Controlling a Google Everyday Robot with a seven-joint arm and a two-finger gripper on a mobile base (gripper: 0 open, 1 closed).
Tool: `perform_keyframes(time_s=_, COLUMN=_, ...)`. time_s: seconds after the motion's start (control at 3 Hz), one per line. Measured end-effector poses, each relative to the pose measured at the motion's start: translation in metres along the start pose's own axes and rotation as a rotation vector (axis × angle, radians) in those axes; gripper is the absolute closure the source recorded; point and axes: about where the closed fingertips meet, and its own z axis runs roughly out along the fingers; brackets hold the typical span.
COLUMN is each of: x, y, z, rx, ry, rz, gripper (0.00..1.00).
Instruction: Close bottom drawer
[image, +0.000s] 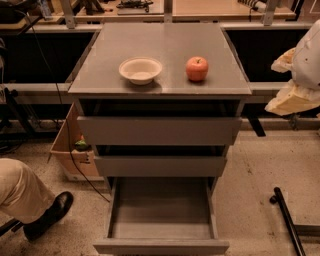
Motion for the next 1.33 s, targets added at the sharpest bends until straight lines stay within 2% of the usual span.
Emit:
perform_keyframes(time_s=0.67, x=0.002, y=0.007, z=0.022, rx=-0.028, ry=-0.014, rz=-0.004, gripper=0.00)
perform_keyframes(time_s=1.0, x=0.000, y=0.029, z=0.063, rx=-0.064, ry=-0.044, rz=-0.037, gripper=0.00)
perform_keyframes(time_s=1.33, x=-0.003, y=0.078, z=0.163, rx=-0.181, ry=-0.061, rz=-0.040, gripper=0.00)
